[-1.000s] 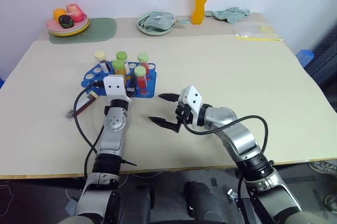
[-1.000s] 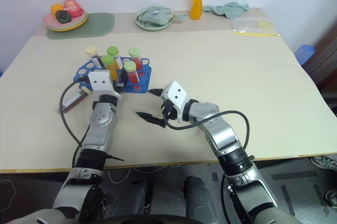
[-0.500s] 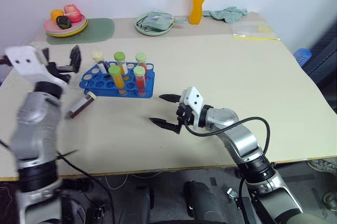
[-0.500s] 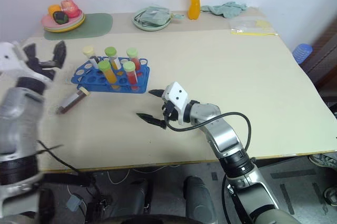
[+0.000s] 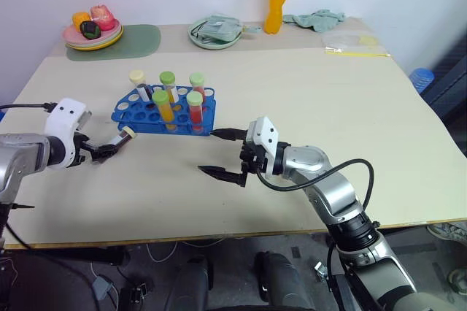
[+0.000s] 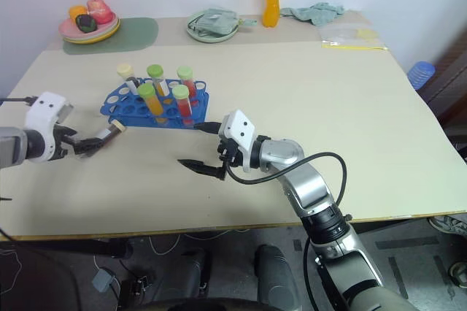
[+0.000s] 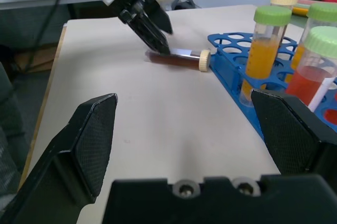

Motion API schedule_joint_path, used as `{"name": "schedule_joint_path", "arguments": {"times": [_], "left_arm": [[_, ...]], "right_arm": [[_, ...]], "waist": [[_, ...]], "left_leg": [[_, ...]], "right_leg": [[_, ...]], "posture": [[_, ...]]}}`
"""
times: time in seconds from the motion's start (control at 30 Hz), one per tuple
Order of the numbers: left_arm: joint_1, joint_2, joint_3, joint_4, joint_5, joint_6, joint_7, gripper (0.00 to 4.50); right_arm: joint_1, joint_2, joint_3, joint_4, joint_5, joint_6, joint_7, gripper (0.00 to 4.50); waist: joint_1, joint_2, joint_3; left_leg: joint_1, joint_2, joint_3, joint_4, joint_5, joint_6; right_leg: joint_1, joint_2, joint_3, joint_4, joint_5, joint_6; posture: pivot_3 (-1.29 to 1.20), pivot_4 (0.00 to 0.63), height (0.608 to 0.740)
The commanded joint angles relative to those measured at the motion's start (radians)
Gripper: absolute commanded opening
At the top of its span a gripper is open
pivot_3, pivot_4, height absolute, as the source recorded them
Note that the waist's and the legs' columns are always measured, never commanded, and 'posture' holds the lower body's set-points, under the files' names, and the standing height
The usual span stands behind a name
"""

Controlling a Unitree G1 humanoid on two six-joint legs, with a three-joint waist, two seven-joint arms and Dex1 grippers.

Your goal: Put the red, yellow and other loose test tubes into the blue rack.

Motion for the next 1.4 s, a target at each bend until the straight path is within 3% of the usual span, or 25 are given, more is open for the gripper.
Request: {"name": "schedule_joint_path", "arguments": {"times": [0.03, 0.17, 0.2, 0.27, 0.43, 0.47, 0.6, 0.7, 0.83, 0.93, 1.0, 1.1, 1.23, 1.4], "left_arm": [[-0.137, -0.022, -0.151, 0.128, 0.120, -0.025, -0.095, 4.35], [-0.282, -0.072, -0.269, 0.300, 0.226, -0.065, -0.187, 4.35], [-0.308, -0.080, -0.293, 0.337, 0.248, -0.076, -0.215, 4.12], [-0.349, -0.092, -0.335, 0.403, 0.289, -0.100, -0.278, 3.47], [-0.345, -0.040, -0.378, 0.386, 0.342, -0.189, -0.460, 0.93], [-0.329, -0.015, -0.370, 0.354, 0.342, -0.208, -0.496, 0.77], [-0.223, 0.064, -0.228, 0.244, 0.293, -0.298, -0.524, 0.77], [-0.124, 0.039, 0.028, 0.194, 0.193, -0.379, -0.432, 0.77], [-0.041, -0.144, 0.383, 0.077, 0.095, -0.539, -0.161, 0.77], [-0.069, -0.363, 0.510, 0.001, 0.105, -0.656, 0.149, 0.77], [-0.090, -0.525, 0.520, -0.016, 0.183, -0.831, 0.369, 0.77], [-0.071, -0.663, 0.487, -0.006, 0.263, -0.981, 0.510, 0.77], [-0.016, -0.767, 0.426, 0.013, 0.300, -1.056, 0.573, 0.77], [0.040, -0.814, 0.387, 0.041, 0.321, -1.100, 0.605, 0.77]], "right_arm": [[-0.012, 0.014, -0.007, -0.032, 0.015, -0.005, -0.008, 4.50], [-0.010, 0.018, -0.006, -0.033, 0.015, 0.001, -0.014, 4.50], [-0.010, 0.019, -0.006, -0.034, 0.016, 0.003, -0.015, 4.50], [-0.007, 0.021, -0.006, -0.036, 0.017, 0.007, -0.018, 4.50], [0.001, 0.018, -0.008, -0.049, 0.015, 0.016, -0.030, 4.50], [0.002, 0.016, -0.009, -0.052, 0.015, 0.017, -0.032, 4.50], [0.009, 0.009, -0.012, -0.064, 0.018, 0.024, -0.034, 4.50], [0.014, 0.004, -0.014, -0.069, 0.022, 0.028, -0.032, 4.50], [0.017, 0.002, -0.016, -0.065, 0.030, 0.034, -0.024, 4.50], [0.008, 0.009, -0.010, -0.046, 0.040, 0.035, -0.012, 4.50], [-0.004, 0.020, -0.002, -0.029, 0.044, 0.033, -0.005, 4.50], [-0.014, 0.032, 0.004, -0.019, 0.038, 0.030, -0.003, 4.50], [-0.014, 0.032, 0.002, -0.026, 0.030, 0.031, -0.009, 4.50], [-0.002, 0.025, -0.009, -0.044, 0.030, 0.042, -0.028, 4.50]], "waist": [[0.000, 0.000, 0.000], [-0.003, 0.000, 0.000], [-0.005, 0.000, 0.000], [-0.008, 0.000, 0.000], [-0.025, 0.000, 0.000], [-0.028, 0.000, 0.000], [-0.030, 0.000, 0.000], [-0.025, 0.000, 0.000], [-0.010, -0.001, 0.000], [0.005, -0.001, 0.000], [0.012, -0.002, -0.001], [0.009, -0.005, -0.002], [0.002, -0.005, -0.002], [0.002, -0.005, -0.002]], "left_leg": [[0.000, 0.000, 0.000, 0.000, 0.000, 0.000], [0.000, 0.000, 0.000, 0.000, 0.000, 0.000], [0.000, 0.000, 0.000, 0.000, 0.000, 0.000], [-0.001, 0.000, 0.000, 0.000, 0.000, 0.000], [-0.001, 0.000, 0.000, 0.000, 0.000, 0.000], [-0.001, 0.000, 0.000, 0.000, 0.000, 0.000], [-0.001, 0.001, 0.000, -0.001, 0.000, 0.000], [-0.001, 0.001, 0.000, 0.000, 0.000, 0.000], [-0.002, 0.001, -0.001, 0.001, 0.000, 0.001], [-0.002, 0.000, -0.001, 0.003, 0.000, 0.001], [-0.002, 0.000, -0.001, 0.003, 0.000, 0.000], [-0.002, -0.001, -0.001, 0.005, 0.000, 0.000], [-0.002, -0.001, 0.000, 0.003, 0.000, 0.000], [-0.001, -0.001, 0.000, 0.003, 0.000, 0.000]], "right_leg": [[0.000, 0.000, 0.000, 0.000, 0.000, 0.000], [0.000, 0.000, 0.000, 0.000, 0.000, 0.000], [0.000, 0.000, 0.000, 0.000, 0.000, 0.000], [-0.001, 0.001, 0.000, 0.000, 0.000, 0.000], [-0.001, 0.000, 0.000, 0.001, 0.000, 0.000], [-0.001, 0.000, 0.000, 0.000, 0.000, 0.000], [-0.003, 0.000, 0.001, 0.001, 0.000, 0.000], [-0.003, 0.000, 0.001, 0.001, 0.000, 0.000], [-0.002, -0.002, 0.000, 0.000, 0.000, 0.000], [-0.001, -0.002, 0.000, 0.000, 0.000, 0.000], [-0.001, -0.003, 0.000, 0.001, 0.000, 0.000], [0.000, -0.003, 0.000, 0.001, 0.001, 0.001], [-0.002, -0.002, 0.001, 0.001, 0.001, 0.001], [-0.002, -0.002, 0.001, 0.001, 0.001, 0.001]], "posture": [[0.00, 0.150, 0.740], [0.00, 0.150, 0.740], [0.00, 0.150, 0.740], [0.00, 0.150, 0.740], [0.00, 0.150, 0.740], [0.00, 0.150, 0.740], [0.00, 0.150, 0.740], [0.00, 0.150, 0.740], [0.00, 0.150, 0.740], [0.00, 0.150, 0.740], [0.00, 0.150, 0.740], [0.00, 0.150, 0.740], [0.00, 0.150, 0.740], [0.00, 0.150, 0.740]]}}
